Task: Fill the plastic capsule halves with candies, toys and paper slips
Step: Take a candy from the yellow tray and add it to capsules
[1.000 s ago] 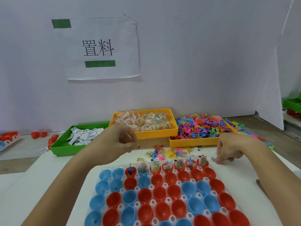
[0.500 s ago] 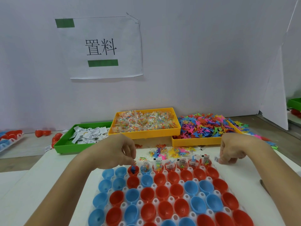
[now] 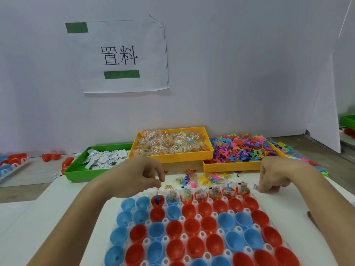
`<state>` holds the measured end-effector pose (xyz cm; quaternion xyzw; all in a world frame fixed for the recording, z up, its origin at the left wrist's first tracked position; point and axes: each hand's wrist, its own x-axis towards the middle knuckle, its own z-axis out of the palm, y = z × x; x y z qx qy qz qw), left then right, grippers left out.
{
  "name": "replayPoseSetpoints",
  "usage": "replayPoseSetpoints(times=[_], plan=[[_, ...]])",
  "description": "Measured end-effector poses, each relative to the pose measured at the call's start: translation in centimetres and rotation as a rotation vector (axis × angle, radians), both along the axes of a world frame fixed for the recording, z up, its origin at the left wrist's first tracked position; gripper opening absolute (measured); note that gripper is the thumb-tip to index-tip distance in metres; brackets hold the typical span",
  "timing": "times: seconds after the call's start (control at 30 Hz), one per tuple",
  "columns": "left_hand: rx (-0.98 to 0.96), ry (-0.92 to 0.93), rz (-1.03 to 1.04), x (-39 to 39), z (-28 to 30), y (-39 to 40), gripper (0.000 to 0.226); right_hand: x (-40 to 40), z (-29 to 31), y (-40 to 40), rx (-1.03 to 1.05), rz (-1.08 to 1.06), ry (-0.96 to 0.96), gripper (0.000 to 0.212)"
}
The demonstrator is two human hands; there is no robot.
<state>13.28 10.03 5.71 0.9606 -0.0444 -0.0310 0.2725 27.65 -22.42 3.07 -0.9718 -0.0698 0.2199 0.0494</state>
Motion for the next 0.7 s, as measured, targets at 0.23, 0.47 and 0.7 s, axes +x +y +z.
replayPoseSetpoints(times=[0.23, 0.47, 0.7], plan=[[-0.176, -0.125, 0.017, -0.3, 0.6, -0.3, 0.010, -0.2, 0.6, -0.2, 0.031, 0.008, 0.002, 0.019], [-0.235, -0.204, 0.069, -0.4, 0.9, -0.8, 0.025, 0.0, 1.2, -0.3, 0.183, 0.027, -0.019, 0.013], [-0.180, -0.252, 0.060, -0.5, 1.2, -0.7, 0.021, 0.1, 1.5, -0.2, 0.333, 0.091, -0.044, 0.008]])
